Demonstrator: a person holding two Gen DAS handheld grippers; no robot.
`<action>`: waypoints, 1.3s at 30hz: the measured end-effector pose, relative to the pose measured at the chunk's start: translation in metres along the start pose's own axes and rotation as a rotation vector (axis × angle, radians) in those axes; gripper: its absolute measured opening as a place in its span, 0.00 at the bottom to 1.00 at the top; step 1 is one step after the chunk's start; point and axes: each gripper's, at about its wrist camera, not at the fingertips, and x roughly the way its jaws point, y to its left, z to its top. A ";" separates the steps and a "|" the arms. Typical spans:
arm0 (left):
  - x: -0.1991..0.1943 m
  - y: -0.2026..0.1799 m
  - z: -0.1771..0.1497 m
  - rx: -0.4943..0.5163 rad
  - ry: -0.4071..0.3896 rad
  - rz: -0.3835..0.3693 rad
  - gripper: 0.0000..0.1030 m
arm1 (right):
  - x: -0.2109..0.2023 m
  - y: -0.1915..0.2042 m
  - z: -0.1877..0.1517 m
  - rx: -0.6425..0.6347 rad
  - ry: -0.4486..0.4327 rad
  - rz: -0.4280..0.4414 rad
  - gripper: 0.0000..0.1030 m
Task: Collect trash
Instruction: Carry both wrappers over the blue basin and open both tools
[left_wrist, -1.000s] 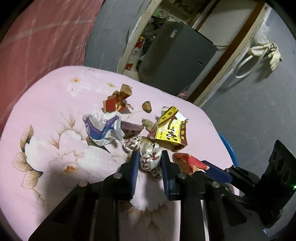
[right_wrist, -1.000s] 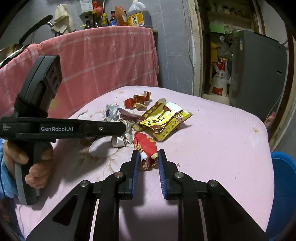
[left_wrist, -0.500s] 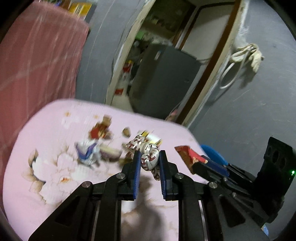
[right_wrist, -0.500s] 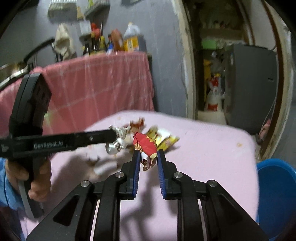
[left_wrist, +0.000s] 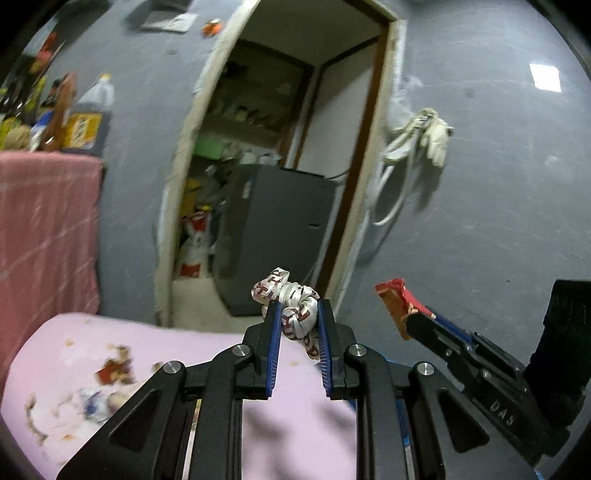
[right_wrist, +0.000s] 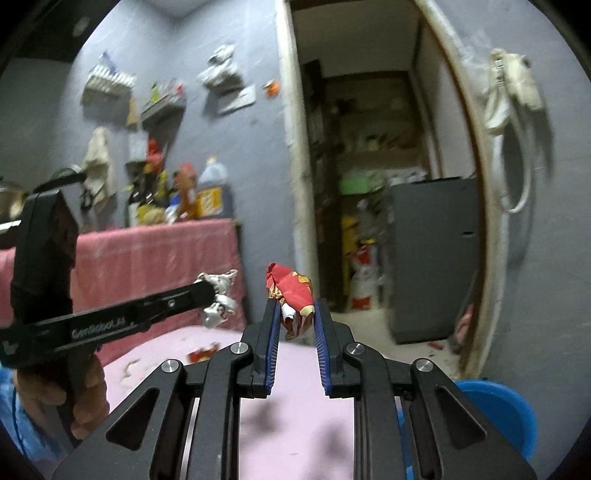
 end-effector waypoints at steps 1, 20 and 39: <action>0.005 -0.009 -0.001 0.012 -0.002 -0.010 0.15 | -0.005 -0.010 0.003 0.011 -0.015 -0.026 0.16; 0.147 -0.095 -0.047 0.016 0.267 -0.149 0.15 | -0.040 -0.155 -0.023 0.268 0.080 -0.344 0.19; 0.189 -0.084 -0.081 -0.047 0.421 -0.117 0.26 | -0.025 -0.176 -0.050 0.340 0.217 -0.359 0.35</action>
